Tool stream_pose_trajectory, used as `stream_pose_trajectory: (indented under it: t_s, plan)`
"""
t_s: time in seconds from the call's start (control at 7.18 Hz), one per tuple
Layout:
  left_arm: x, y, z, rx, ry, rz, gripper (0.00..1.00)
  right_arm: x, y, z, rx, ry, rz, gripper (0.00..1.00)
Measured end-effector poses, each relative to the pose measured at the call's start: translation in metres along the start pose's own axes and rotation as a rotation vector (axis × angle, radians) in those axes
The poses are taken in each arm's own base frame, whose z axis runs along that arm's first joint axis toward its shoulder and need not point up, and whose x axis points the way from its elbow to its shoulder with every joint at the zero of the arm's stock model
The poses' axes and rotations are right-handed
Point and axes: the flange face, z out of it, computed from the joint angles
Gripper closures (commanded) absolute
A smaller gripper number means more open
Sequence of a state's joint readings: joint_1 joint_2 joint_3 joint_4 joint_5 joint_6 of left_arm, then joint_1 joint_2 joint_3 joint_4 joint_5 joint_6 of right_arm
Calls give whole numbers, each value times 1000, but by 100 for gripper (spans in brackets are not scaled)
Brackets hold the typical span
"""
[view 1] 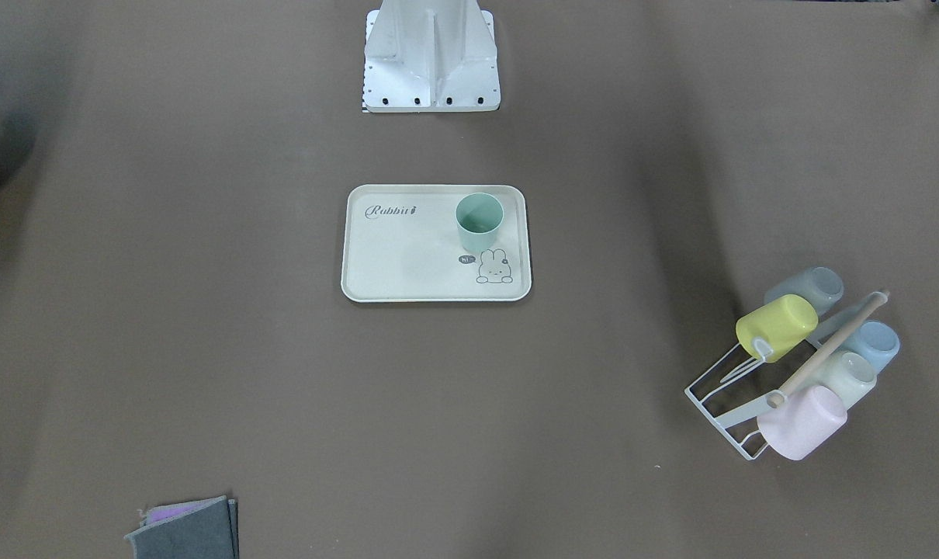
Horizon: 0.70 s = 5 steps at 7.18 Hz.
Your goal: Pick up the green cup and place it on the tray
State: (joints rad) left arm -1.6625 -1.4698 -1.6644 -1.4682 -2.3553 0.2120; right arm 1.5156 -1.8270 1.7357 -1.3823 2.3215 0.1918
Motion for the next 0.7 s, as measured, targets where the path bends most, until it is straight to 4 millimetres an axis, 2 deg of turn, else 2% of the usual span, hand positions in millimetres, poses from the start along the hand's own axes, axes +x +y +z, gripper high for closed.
stream_pose_trajectory:
  t_s: [0.7]
  plan:
    - [-3,6,4,-8,1,-10,2,0,1,0,-1,-2,2,0]
